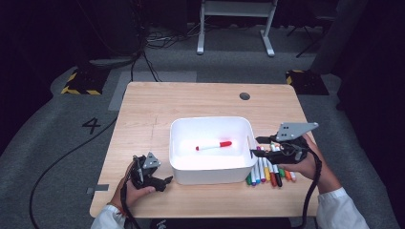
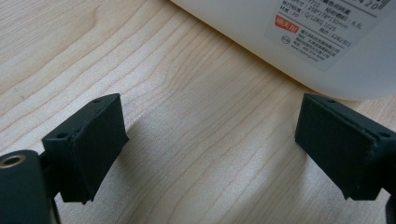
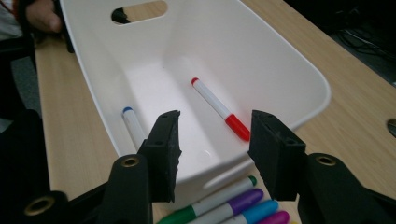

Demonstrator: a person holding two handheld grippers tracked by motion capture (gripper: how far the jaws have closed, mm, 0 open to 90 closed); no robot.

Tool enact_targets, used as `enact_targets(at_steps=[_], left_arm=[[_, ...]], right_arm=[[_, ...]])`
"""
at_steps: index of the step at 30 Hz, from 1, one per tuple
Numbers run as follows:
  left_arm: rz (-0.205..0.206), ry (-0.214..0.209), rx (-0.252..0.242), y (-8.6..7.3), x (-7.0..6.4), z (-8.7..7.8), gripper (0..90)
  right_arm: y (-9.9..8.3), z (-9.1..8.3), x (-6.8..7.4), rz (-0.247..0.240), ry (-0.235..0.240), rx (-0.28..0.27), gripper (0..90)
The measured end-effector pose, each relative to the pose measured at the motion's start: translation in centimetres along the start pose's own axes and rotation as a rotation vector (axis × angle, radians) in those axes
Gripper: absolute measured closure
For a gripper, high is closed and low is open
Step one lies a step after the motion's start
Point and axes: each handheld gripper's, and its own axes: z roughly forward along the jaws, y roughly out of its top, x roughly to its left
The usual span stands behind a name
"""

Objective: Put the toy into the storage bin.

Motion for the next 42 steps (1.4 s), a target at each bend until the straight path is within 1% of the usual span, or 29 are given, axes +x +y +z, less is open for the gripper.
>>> enact_targets(at_steps=[3, 4, 5, 6, 7, 8, 9, 10, 14, 15, 16, 17, 18, 20, 21, 22, 23, 25, 26, 27, 28, 29, 30, 36, 38, 39, 42], left_arm=[[0.000, 0.000, 0.000, 0.0, 0.0, 0.0, 8.9], [0.000, 0.000, 0.000, 0.0, 0.0, 0.0, 8.9], [0.000, 0.000, 0.000, 0.0, 0.0, 0.0, 9.0], [0.000, 0.000, 0.000, 0.0, 0.0, 0.0, 9.0], [0.000, 0.000, 0.000, 0.0, 0.0, 0.0, 9.0], [0.000, 0.000, 0.000, 0.0, 0.0, 0.0, 9.0], [-0.001, 0.000, -0.001, 0.0, 0.0, 0.0, 8.9], [0.000, 0.000, 0.000, 0.0, 0.0, 0.0, 8.9], [0.000, 0.000, 0.000, 0.0, 0.0, 0.0, 9.0], [-0.001, 0.000, -0.001, 0.0, 0.0, 0.0, 9.0], [0.000, 0.000, 0.000, 0.0, 0.0, 0.0, 9.0], [0.000, 0.000, 0.000, 0.0, 0.0, 0.0, 9.0], [-0.001, 0.000, -0.001, 0.0, 0.0, 0.0, 9.0], [0.000, 0.000, 0.000, 0.0, 0.0, 0.0, 9.0], [0.000, 0.000, 0.000, 0.0, 0.0, 0.0, 9.0], [-0.001, 0.000, 0.000, 0.0, 0.0, 0.0, 8.9], [-0.001, 0.000, 0.000, 0.0, 0.0, 0.0, 8.9], [-0.001, 0.000, -0.001, 0.0, 0.0, 0.0, 8.9], [0.000, 0.000, 0.000, 0.0, 0.0, 0.0, 9.0], [-0.001, 0.000, -0.001, 0.0, 0.0, 0.0, 9.0], [0.000, 0.000, 0.000, 0.0, 0.0, 0.0, 8.9], [0.000, 0.000, 0.000, 0.0, 0.0, 0.0, 8.9], [0.000, 0.000, 0.000, 0.0, 0.0, 0.0, 8.9], [-0.001, 0.000, -0.001, 0.0, 0.0, 0.0, 9.0], [0.000, 0.000, 0.000, 0.0, 0.0, 0.0, 9.0], [0.000, 0.000, 0.000, 0.0, 0.0, 0.0, 9.0], [0.000, 0.000, 0.000, 0.0, 0.0, 0.0, 8.9]], right_arm=[[-1.2, -1.2, -0.3, 0.031, -0.060, -0.001, 49.9], [-2.1, -1.8, -0.7, 0.048, -0.081, 0.000, 49.9], [-2.1, -1.8, -0.7, 0.048, -0.081, 0.000, 49.9], [-2.9, -2.3, -1.0, 0.066, -0.118, 0.004, 48.7], [-3.4, -2.4, -1.2, 0.072, -0.132, 0.008, 47.7], [-3.4, -2.4, -1.2, 0.072, -0.132, 0.008, 47.7], [-4.2, -2.7, -1.7, 0.087, -0.160, 0.020, 46.0], [-4.2, -2.7, -1.7, 0.087, -0.160, 0.020, 46.0], [-6.0, -2.9, -2.5, 0.117, -0.228, 0.049, 43.9], [-6.6, -2.8, -2.7, 0.129, -0.240, 0.053, 43.9], [-7.7, -2.5, -3.1, 0.159, -0.264, 0.067, 43.9], [-8.2, -2.4, -3.4, 0.167, -0.278, 0.081, 43.9], [-8.8, -2.2, -3.6, 0.188, -0.287, 0.089, 44.2], [-10.0, -1.8, -4.1, 0.207, -0.310, 0.115, 44.7], [-10.0, -1.8, -4.1, 0.207, -0.310, 0.115, 44.7], [-11.2, -1.3, -4.6, 0.239, -0.316, 0.130, 45.1], [-11.2, -1.3, -4.6, 0.239, -0.316, 0.130, 45.1], [-12.2, -0.8, -5.0, 0.268, -0.323, 0.142, 45.4], [-12.7, -0.5, -5.2, 0.269, -0.333, 0.152, 45.7], [-13.1, -0.3, -5.4, 0.281, -0.337, 0.158, 45.9], [-13.8, 0.2, -5.8, 0.304, -0.344, 0.162, 46.4], [-13.8, 0.2, -5.8, 0.304, -0.344, 0.162, 46.4], [-14.1, 0.4, -5.9, 0.323, -0.345, 0.162, 46.7], [-15.4, 1.3, -6.7, 0.361, -0.349, 0.184, 47.7], [-15.5, 1.5, -6.8, 0.356, -0.349, 0.191, 48.1], [-15.6, 1.6, -6.8, 0.366, -0.350, 0.195, 48.3], [-16.0, 1.9, -7.1, 0.374, -0.359, 0.212, 49.3]])
